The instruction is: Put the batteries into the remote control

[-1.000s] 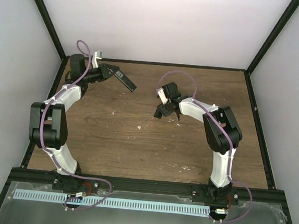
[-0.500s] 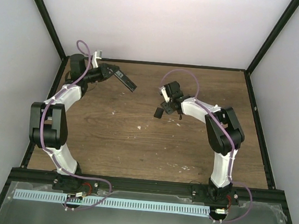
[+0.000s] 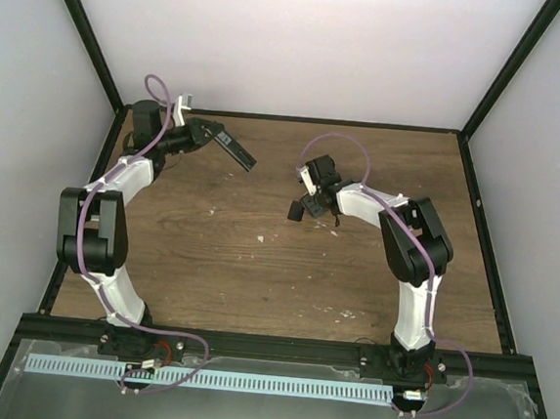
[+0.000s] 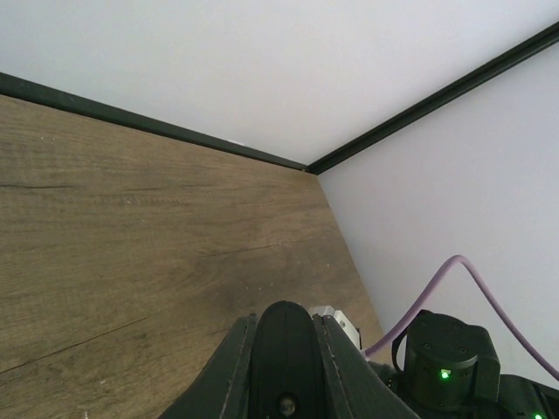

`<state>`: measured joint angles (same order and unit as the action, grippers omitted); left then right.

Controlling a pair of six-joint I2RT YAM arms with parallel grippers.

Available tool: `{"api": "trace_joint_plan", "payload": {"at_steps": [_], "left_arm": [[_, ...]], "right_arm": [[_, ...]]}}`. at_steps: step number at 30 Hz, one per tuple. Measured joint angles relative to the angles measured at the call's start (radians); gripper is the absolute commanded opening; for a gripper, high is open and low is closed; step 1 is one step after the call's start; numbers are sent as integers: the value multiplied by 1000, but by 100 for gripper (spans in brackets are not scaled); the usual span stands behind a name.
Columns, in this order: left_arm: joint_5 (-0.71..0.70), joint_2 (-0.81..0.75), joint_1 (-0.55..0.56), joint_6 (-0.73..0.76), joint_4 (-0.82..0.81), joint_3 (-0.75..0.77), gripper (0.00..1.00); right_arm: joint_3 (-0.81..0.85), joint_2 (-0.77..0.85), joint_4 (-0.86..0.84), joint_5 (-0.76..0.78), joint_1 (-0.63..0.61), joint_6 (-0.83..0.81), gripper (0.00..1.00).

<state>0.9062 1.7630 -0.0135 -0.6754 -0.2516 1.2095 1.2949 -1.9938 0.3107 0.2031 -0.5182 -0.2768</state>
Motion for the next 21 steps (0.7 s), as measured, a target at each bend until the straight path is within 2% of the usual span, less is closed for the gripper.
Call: {"api": "trace_joint_plan", "payload": {"at_steps": [8, 21], "left_arm": [[0, 2, 0, 2, 7, 10, 0], [4, 3, -7, 3, 9, 14, 0]], "right_arm": [[13, -9, -4, -12, 0, 2, 67], [56, -43, -11, -163, -31, -2, 69]]}}
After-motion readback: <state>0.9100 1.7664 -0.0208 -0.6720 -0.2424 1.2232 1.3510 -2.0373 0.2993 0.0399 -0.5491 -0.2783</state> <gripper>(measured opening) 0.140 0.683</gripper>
